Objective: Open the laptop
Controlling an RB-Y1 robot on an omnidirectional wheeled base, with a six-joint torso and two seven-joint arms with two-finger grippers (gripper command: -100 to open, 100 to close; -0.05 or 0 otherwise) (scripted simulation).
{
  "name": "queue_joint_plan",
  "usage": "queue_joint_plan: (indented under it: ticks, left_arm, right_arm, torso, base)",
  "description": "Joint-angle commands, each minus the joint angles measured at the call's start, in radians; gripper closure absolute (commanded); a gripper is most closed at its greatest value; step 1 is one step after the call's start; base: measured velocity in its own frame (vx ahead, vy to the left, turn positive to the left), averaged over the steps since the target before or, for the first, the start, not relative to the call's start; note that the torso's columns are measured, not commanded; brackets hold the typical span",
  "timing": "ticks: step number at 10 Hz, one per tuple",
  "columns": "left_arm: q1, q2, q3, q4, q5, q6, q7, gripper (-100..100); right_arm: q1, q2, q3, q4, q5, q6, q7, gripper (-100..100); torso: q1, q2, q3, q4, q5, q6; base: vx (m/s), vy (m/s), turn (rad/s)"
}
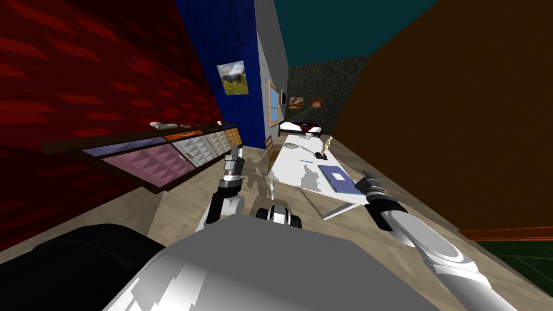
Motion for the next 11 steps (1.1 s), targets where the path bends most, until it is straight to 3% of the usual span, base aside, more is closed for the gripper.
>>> queue_joint_plan:
  ticks: [1, 5, 7, 9, 11]
  left_arm:
    - [0.0, 0.0, 0.0, 0.0, 0.0, 0.0, 0.0, 0]
    - [0.0, 0.0, 0.0, 0.0, 0.0, 0.0, 0.0, 0]
    - [0.0, 0.0, 0.0, 0.0, 0.0, 0.0, 0.0, 0]
    - [0.0, 0.0, 0.0, 0.0, 0.0, 0.0, 0.0, 0]
    - [0.0, 0.0, 0.0, 0.0, 0.0, 0.0, 0.0, 0]
  right_arm:
    - [0.021, -0.009, 0.008, -0.023, 0.057, 0.025, 0.052, -100]
    - [0.048, -0.018, 0.019, -0.044, 0.126, 0.058, 0.114, -100]
    - [0.045, -0.017, 0.018, -0.042, 0.117, 0.055, 0.108, -100]
    - [0.047, -0.079, -0.016, -0.037, 0.076, 0.016, 0.084, -100]
    - [0.048, -0.11, -0.033, -0.034, 0.056, -0.004, 0.073, -100]
  torso:
    - [0.0, 0.0, 0.0, 0.0, 0.0, 0.0]
    - [0.0, 0.0, 0.0, 0.0, 0.0, 0.0]
    - [0.0, 0.0, 0.0, 0.0, 0.0, 0.0]
    - [0.002, -0.001, -0.001, 0.0, 0.001, 0.0]
    - [0.002, -0.001, -0.001, 0.0, 0.001, 0.0]
  base:
    - [-0.002, -0.022, 0.038]
    - [-0.002, -0.022, 0.033]
    - [-0.001, -0.005, 0.003]
    - [0.021, 0.053, -0.086]
    - [0.022, 0.074, -0.058]
